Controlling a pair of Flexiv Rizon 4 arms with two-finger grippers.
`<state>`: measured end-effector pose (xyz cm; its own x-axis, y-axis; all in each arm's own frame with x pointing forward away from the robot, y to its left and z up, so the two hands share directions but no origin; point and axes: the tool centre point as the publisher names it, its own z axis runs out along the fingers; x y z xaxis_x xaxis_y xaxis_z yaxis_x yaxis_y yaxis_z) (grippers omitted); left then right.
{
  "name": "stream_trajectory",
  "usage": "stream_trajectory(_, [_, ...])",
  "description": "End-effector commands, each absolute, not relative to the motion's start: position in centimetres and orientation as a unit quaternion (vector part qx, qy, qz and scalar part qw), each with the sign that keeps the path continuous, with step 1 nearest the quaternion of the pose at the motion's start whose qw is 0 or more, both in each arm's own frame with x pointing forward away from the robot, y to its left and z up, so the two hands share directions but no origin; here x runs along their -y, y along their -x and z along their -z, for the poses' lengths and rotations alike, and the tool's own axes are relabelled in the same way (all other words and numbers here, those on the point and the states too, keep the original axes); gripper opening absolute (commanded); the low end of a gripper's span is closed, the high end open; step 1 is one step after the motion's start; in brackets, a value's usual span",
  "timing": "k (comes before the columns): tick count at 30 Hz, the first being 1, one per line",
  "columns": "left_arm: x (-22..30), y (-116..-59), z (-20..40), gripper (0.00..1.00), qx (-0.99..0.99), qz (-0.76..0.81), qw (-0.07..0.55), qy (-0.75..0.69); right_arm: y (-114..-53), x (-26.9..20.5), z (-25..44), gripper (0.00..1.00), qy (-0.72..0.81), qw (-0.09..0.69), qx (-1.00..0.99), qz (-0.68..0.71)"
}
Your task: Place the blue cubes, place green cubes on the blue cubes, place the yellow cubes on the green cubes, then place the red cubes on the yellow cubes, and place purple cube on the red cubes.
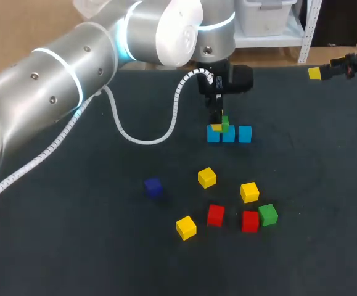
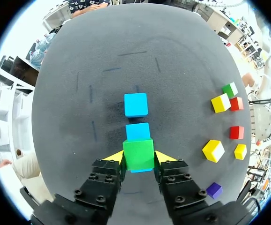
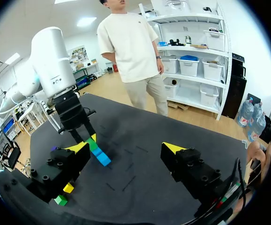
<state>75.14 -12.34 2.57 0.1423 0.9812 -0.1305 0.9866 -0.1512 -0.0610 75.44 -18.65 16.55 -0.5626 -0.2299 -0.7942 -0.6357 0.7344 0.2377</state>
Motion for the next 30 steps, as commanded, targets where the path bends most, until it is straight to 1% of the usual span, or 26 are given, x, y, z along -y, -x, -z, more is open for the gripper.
stream_trajectory(1, [12.46,-75.59,-2.46,0.07,-0.651,0.073,0.015,-0.756,-75.48,18.69,-16.48,1.0,0.257,0.392,-0.844,-0.261])
stream_trajectory(7, [12.6,-75.68,-2.28,0.11,-0.651,0.073,0.014,-0.756,-75.48,18.69,-16.48,1.0,0.257,0.392,-0.844,-0.261])
stream_trajectory(8, [12.61,-75.7,-2.25,0.13,-0.651,0.073,0.013,-0.756,-75.48,18.69,-16.48,1.0,0.257,0.392,-0.844,-0.261])
stream_trajectory(9, [12.62,-75.72,-2.23,0.18,-0.65,0.073,0.013,-0.756,-75.48,18.69,-16.48,1.0,0.257,0.392,-0.844,-0.261])
stream_trajectory(15, [12.64,-75.77,-2.22,0.38,-0.65,0.072,0.012,-0.757,-75.48,18.69,-16.48,1.0,0.257,0.392,-0.844,-0.261])
stream_trajectory(16, [12.65,-75.77,-2.23,0.4,-0.649,0.072,0.012,-0.757,-75.48,18.69,-16.48,1.0,0.257,0.392,-0.844,-0.261])
stream_trajectory(18, [12.66,-75.76,-2.24,0.4,-0.65,0.071,0.012,-0.757,-75.48,18.69,-16.48,1.0,0.257,0.392,-0.844,-0.261])
stream_trajectory(19, [12.66,-75.76,-2.24,0.38,-0.65,0.071,0.012,-0.757,-75.48,18.69,-16.48,1.0,0.257,0.392,-0.844,-0.261])
stream_trajectory(23, [12.52,-75.73,-2.32,0.24,-0.652,0.069,0.012,-0.755,-75.48,18.69,-16.48,1.0,0.257,0.392,-0.844,-0.261])
stream_trajectory(24, [12.48,-75.69,-2.37,0.18,-0.653,0.068,0.012,-0.755,-75.48,18.69,-16.48,1.0,0.257,0.392,-0.844,-0.261])
stream_trajectory(26, [12.41,-75.62,-2.44,0.1,-0.653,0.067,0.012,-0.754,-75.48,18.69,-16.48,1.0,0.257,0.392,-0.844,-0.261])
stream_trajectory(30, [12.26,-75.47,-2.5,0.0,-0.654,0.065,0.013,-0.753,-75.48,18.69,-16.48,1.0,0.257,0.392,-0.844,-0.261])
